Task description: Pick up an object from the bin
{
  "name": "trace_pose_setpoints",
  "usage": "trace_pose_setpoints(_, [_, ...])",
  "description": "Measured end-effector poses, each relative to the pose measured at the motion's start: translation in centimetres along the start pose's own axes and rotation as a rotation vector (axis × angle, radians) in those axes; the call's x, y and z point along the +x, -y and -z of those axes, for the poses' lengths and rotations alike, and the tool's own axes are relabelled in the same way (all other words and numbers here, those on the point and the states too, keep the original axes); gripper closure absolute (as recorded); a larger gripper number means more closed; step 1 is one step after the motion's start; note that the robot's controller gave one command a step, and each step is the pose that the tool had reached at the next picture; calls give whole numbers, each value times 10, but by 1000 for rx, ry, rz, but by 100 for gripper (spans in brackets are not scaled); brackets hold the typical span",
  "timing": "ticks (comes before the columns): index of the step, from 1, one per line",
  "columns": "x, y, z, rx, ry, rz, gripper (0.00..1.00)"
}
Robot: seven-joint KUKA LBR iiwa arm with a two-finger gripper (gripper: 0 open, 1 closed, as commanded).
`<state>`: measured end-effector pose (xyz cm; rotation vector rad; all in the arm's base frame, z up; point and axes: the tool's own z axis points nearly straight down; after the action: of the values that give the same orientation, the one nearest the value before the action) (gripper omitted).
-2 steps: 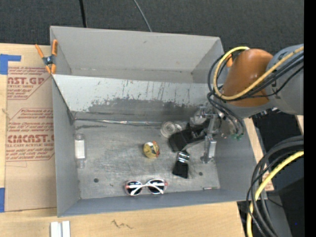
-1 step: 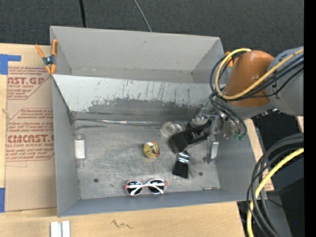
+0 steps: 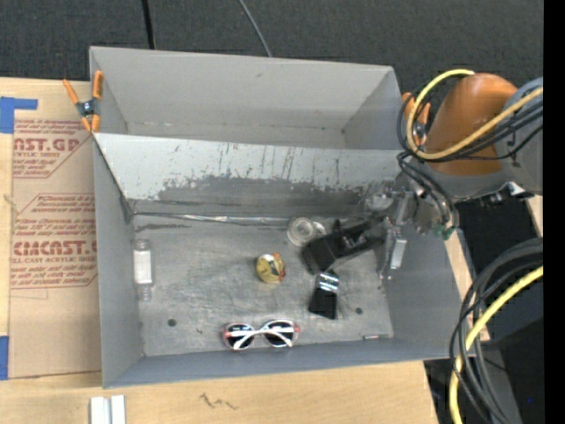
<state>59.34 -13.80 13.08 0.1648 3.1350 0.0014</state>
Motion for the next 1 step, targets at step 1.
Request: trace_pose_setpoints(1, [0,-10,-55,2,17,7,0])
